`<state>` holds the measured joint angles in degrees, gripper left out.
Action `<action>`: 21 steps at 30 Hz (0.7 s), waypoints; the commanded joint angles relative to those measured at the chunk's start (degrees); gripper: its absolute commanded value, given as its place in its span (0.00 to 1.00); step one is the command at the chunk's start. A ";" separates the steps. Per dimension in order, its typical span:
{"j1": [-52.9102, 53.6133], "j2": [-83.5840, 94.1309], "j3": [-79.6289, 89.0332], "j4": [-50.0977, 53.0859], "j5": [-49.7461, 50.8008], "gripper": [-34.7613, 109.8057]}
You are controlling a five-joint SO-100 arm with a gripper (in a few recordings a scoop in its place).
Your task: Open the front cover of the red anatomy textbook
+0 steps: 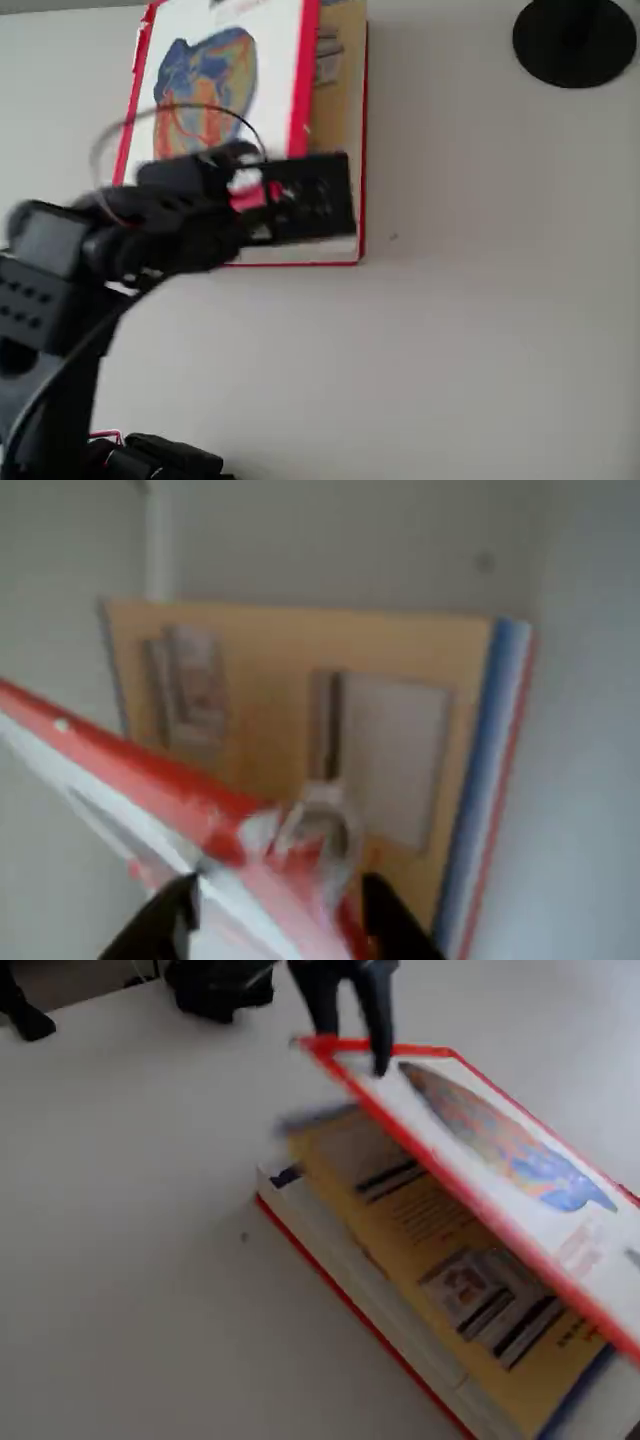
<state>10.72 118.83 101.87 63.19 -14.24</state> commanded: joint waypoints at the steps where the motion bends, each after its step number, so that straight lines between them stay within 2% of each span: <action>1: -6.15 2.55 -15.91 3.52 1.23 0.39; 13: -21.09 0.62 -28.04 12.92 0.79 0.44; 21: -32.34 -1.67 -28.65 13.01 -2.29 0.46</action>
<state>-16.00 117.51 77.17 76.29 -15.82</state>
